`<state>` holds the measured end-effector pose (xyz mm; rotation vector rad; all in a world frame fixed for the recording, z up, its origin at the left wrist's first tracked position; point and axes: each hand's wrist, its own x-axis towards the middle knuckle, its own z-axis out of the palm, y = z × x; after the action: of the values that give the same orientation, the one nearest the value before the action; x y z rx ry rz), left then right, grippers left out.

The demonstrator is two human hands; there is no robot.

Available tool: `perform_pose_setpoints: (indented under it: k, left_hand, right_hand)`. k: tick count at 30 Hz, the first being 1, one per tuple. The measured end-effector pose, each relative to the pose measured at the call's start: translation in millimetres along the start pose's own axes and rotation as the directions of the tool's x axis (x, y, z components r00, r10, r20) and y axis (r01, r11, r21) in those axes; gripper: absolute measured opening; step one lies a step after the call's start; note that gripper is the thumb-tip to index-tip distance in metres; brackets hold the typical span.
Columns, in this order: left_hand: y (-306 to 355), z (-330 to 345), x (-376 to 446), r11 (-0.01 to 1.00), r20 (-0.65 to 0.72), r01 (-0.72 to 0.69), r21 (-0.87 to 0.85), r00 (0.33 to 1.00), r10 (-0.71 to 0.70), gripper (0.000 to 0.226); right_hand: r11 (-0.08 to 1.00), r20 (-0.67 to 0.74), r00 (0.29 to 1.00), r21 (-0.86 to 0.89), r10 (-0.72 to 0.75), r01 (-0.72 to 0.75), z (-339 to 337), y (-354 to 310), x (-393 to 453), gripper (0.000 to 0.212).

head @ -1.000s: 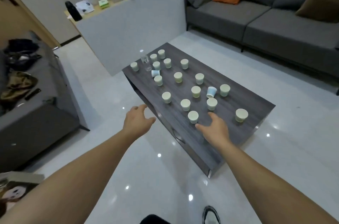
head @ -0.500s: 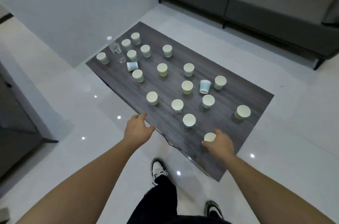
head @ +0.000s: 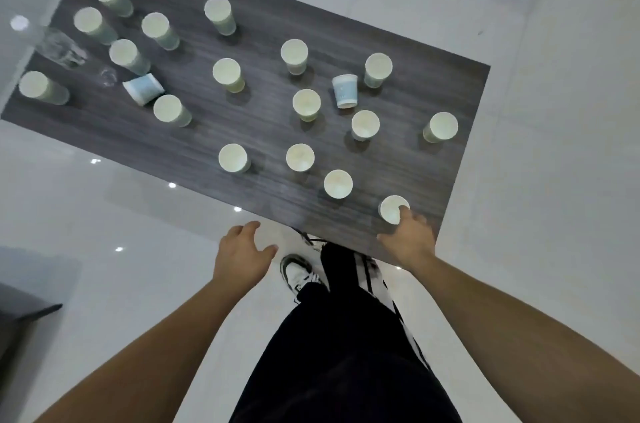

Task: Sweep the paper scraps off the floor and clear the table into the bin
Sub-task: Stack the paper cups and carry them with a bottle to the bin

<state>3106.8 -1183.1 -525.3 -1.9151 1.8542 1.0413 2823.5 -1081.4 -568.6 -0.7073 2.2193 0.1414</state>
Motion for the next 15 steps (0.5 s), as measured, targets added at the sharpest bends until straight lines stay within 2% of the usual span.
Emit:
perform_pose_setpoints:
  k: [5,10,12,13,15]
  left_hand:
    - [-11,17,23,0.999,-0.007,0.032,0.028,0.999,-0.032,0.061]
    - [-13,36,37,0.994,0.098,0.105,0.029,0.989,-0.107,0.061]
    - [-10,37,44,0.989,0.113,0.149,0.01,0.982,-0.15,0.06]
    - [-7,37,48,0.985,0.107,0.17,-0.013,0.98,-0.167,0.059]
    - [-1,36,55,0.98,0.098,0.191,-0.051,0.978,-0.185,0.058]
  right_hand:
    - [0.997,-0.032,0.999,-0.074,0.025,-0.027,24,-25,50,0.092]
    - [0.99,0.054,0.996,0.117,0.076,-0.082,40,-27,73,0.065]
    - [0.978,-0.093,0.995,0.207,0.035,-0.015,35,-34,65,0.059]
    - [0.967,-0.219,0.975,0.24,-0.027,0.081,30,-40,59,0.058]
    - [0.916,-0.417,0.893,0.268,-0.171,0.3,20,-53,45,0.059]
